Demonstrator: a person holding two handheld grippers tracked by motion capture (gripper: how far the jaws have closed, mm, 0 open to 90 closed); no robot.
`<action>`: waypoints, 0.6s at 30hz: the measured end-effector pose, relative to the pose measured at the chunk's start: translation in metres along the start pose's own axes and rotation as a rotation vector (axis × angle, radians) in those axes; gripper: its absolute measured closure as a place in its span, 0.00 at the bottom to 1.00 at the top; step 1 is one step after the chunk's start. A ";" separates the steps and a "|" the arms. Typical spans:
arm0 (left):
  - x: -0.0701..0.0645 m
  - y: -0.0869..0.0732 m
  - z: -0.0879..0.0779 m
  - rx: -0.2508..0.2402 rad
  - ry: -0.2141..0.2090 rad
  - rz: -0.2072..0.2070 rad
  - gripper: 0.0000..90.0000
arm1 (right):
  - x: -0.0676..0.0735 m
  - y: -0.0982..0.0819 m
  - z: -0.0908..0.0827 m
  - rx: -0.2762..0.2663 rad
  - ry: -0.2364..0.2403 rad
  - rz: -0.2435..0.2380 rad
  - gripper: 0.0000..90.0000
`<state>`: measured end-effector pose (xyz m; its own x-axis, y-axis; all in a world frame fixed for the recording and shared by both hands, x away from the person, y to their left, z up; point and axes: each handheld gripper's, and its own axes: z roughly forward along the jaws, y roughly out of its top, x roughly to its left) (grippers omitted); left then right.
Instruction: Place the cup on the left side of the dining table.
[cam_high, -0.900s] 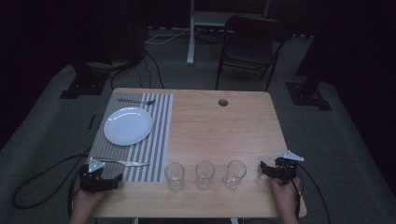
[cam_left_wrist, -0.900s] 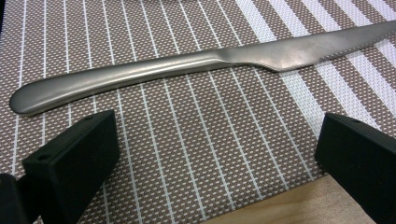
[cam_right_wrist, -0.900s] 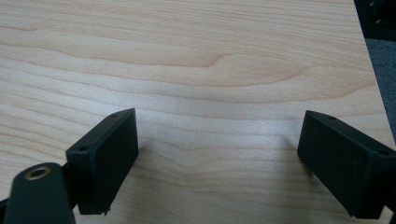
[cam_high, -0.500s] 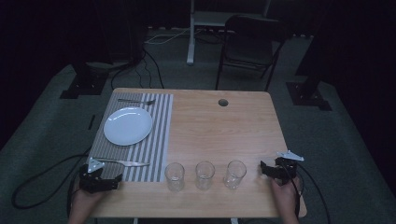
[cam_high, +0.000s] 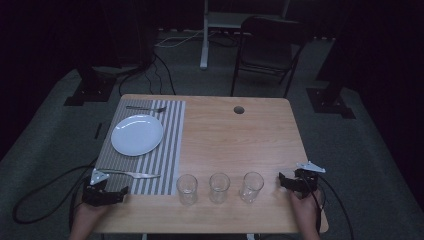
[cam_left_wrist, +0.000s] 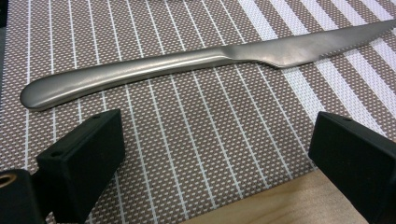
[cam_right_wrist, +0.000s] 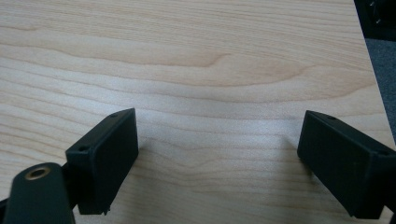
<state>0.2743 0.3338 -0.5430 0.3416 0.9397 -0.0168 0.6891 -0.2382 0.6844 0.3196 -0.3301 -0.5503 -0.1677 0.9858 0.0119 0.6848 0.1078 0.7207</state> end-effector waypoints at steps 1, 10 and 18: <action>0.000 0.000 -0.001 0.003 -0.004 -0.001 0.05 | 0.000 0.000 0.000 0.000 0.000 0.000 0.13; -0.007 0.002 -0.004 0.032 -0.025 0.038 0.05 | 0.000 0.000 0.000 0.001 -0.001 0.001 0.13; -0.016 0.008 -0.011 0.015 -0.061 0.066 0.05 | 0.000 0.000 0.000 0.001 -0.001 0.001 0.13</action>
<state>0.2675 0.3189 -0.5295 0.4251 0.9050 -0.0168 0.6729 -0.3036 0.6745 0.3194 -0.3300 -0.5503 -0.1669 0.9859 0.0120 0.6854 0.1072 0.7202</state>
